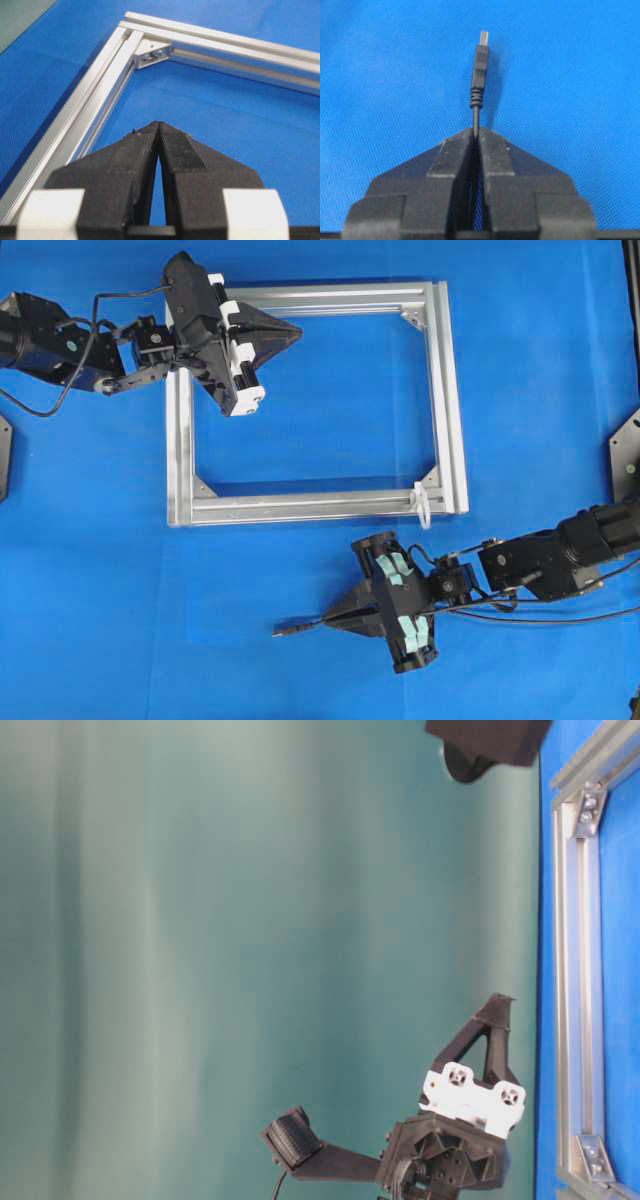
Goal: Insert the wire through the string loop located on the right side.
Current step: 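Lower the right gripper and close it on the cable behind the plug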
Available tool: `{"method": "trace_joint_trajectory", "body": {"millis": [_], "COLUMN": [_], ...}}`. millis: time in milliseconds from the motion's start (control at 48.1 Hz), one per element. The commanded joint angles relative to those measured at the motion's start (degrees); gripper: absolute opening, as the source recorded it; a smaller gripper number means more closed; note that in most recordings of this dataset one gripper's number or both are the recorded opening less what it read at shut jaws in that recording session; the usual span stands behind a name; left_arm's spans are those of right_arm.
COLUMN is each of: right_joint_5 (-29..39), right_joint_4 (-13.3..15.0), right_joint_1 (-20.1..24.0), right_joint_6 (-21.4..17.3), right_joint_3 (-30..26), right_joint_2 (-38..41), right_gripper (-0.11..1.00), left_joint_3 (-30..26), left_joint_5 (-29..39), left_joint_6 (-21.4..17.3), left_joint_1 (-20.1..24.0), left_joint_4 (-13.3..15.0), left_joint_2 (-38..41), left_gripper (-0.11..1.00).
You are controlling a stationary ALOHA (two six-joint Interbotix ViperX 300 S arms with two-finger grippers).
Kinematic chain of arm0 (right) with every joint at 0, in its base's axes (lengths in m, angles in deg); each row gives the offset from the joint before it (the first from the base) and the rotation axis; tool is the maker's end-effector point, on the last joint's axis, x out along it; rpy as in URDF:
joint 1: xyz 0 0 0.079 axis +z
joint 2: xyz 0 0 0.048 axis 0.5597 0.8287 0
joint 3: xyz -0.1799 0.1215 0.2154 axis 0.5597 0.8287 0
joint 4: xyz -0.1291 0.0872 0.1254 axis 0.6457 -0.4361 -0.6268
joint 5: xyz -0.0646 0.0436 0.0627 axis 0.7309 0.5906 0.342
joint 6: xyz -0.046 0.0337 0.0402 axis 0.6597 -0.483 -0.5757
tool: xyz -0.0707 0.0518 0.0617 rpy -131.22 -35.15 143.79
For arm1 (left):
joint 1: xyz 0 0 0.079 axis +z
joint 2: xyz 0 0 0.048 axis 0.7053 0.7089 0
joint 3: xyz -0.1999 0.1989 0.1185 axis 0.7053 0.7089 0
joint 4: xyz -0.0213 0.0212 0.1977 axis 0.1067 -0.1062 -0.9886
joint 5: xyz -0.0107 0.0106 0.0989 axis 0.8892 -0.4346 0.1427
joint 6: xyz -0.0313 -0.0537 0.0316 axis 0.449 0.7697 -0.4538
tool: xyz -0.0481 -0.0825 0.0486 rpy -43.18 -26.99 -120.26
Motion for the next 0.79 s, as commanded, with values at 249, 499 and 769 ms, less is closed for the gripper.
{"method": "trace_joint_trajectory", "body": {"millis": [249,499,769], "right_joint_5": [-0.2,3.0,10.4], "right_joint_4": [0.2,0.2,0.3], "right_joint_1": [0.3,0.3,0.3], "right_joint_6": [0.0,0.0,0.6], "right_joint_3": [-1.1,-1.0,-1.1], "right_joint_2": [-1.6,-6.0,-13.1], "right_gripper": [-0.04,-0.04,-0.04], "left_joint_3": [-0.4,-0.5,-0.5], "left_joint_5": [-0.1,0.0,-0.1], "left_joint_6": [0.1,0.1,0.3], "left_joint_1": [0.1,0.1,0.1], "left_joint_4": [-0.2,-0.2,-0.2], "left_joint_2": [-1.6,-1.7,-1.7], "left_gripper": [0.00,0.00,0.00]}}
